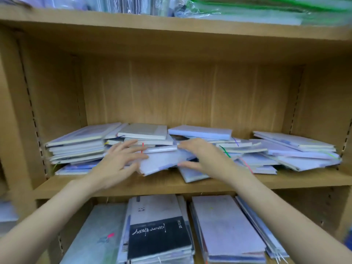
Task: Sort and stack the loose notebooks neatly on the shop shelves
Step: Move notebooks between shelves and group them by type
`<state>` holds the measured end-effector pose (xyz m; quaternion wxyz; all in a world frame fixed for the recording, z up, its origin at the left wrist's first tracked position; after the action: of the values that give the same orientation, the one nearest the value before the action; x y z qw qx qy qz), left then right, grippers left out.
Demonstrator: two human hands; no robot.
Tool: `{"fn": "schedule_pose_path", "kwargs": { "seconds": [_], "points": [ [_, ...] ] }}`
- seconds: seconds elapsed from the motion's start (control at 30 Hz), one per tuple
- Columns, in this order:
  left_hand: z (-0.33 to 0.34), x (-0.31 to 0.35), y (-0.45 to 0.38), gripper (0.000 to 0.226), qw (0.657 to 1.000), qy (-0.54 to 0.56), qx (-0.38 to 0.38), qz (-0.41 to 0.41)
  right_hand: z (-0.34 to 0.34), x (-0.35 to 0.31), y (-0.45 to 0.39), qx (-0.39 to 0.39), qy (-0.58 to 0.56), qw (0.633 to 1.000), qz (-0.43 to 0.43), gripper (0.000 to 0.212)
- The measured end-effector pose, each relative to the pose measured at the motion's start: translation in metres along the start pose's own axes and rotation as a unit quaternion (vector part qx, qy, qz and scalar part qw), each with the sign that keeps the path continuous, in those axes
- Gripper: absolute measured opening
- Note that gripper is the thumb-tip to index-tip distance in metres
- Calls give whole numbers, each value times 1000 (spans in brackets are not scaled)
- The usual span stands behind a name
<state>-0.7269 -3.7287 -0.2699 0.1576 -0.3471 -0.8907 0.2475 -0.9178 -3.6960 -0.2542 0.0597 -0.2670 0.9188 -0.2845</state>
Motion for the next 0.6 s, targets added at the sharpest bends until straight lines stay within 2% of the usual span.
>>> {"fn": "schedule_pose_path", "kwargs": {
  "seconds": [0.07, 0.13, 0.17, 0.23, 0.27, 0.3, 0.37, 0.47, 0.53, 0.6],
  "points": [
    [7, -13, 2, 55, 998, -42, -36, 6, 30, -38, -15, -27, 97, 994, -50, 34],
    [8, -21, 2, 47, 997, -50, -61, 17, 44, -53, -28, 12, 162, 985, -64, 10],
    [7, -24, 0, 51, 997, -43, -67, 21, 44, -51, -32, 34, 157, 985, -55, 13],
    [3, -26, -3, 59, 997, -16, -68, 22, 33, -45, -37, 77, 105, 991, -38, 21],
    [0, -28, -6, 57, 998, 2, -62, 12, 22, -39, -37, 96, 79, 992, -13, 13],
    [-1, -31, -8, 50, 998, 28, -61, -10, 5, -32, -36, 135, 51, 990, 1, 3],
    [-5, -34, -12, 32, 994, 88, -50, -45, -33, -14, -32, 208, -20, 977, 42, 13],
    [-20, -31, -16, 17, 977, 194, 26, -81, -76, -5, -29, 265, -126, 953, 75, 20],
    [-33, -28, -16, 17, 950, 278, 88, -109, -93, 3, -30, 274, -192, 936, 112, 16],
    [-40, -15, -18, 23, 932, 333, 94, -107, -114, 11, -28, 319, -288, 893, 132, 13]
  ]
}}
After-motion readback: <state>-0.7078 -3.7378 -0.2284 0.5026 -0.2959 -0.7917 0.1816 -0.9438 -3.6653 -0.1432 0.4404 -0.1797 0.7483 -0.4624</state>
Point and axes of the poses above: each hand's wrist, its own y-axis away from the middle knuckle, its own z-axis out of the palm, x = y × z, the point moved 8 cm from there along -y, towards the middle knuckle, and after that the axes turned 2 degrees about -z, right-handed, at the moved point
